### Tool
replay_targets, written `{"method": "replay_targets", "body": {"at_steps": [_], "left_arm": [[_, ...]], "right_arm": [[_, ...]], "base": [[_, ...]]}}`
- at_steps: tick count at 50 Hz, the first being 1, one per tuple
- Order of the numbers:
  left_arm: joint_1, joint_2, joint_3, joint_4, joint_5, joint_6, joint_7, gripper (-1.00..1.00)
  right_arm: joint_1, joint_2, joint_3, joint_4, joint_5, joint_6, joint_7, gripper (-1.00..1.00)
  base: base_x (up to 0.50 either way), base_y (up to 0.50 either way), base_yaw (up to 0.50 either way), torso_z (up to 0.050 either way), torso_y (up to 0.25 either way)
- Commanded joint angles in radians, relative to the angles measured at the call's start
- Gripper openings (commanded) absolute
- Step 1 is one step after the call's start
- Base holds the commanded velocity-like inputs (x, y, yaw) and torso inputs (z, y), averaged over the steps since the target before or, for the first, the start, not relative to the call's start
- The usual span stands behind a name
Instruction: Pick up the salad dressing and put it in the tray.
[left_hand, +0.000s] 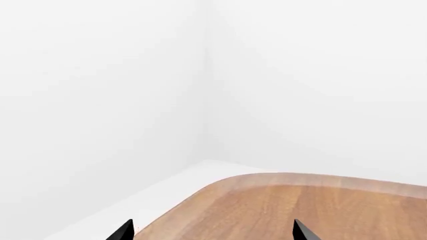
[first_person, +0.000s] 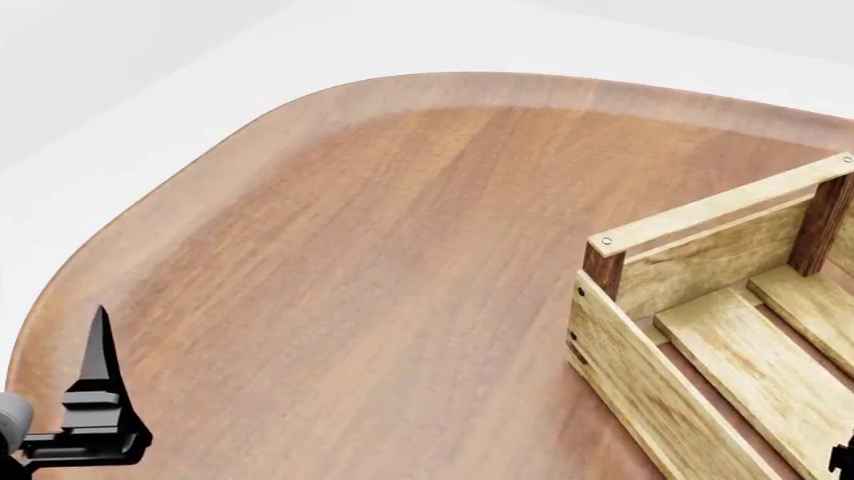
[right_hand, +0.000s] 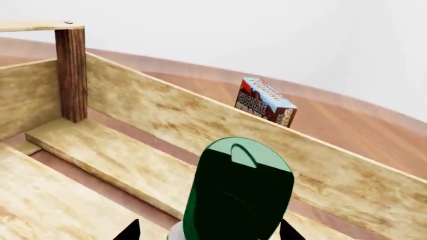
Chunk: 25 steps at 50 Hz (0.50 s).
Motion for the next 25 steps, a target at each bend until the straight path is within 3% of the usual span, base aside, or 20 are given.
{"method": "replay_targets", "body": {"at_steps": [1, 12, 25], "left_arm": [[-0.001, -0.003, -0.001, 0.004, -0.004, -0.001, -0.003, 1.00], [-0.002, -0.008, 0.001, 0.013, -0.007, -0.004, -0.007, 1.00], [-0.003, -0.011, 0.002, 0.021, -0.011, -0.006, -0.011, 1.00]], "right_arm": [[-0.063, -0.007, 0.008, -0.176, 0.005, 0.094, -0.009, 1.00], [-0.307, -0.009, 0.060, -0.828, 0.086, 0.454, -0.035, 1.00], [-0.437, 0.006, 0.089, -1.229, 0.122, 0.603, -0.027, 1.00]], "base": [[0.00, 0.00, 0.00, 0.000, 0.000], [0.00, 0.00, 0.00, 0.000, 0.000], [0.00, 0.00, 0.00, 0.000, 0.000]]}}
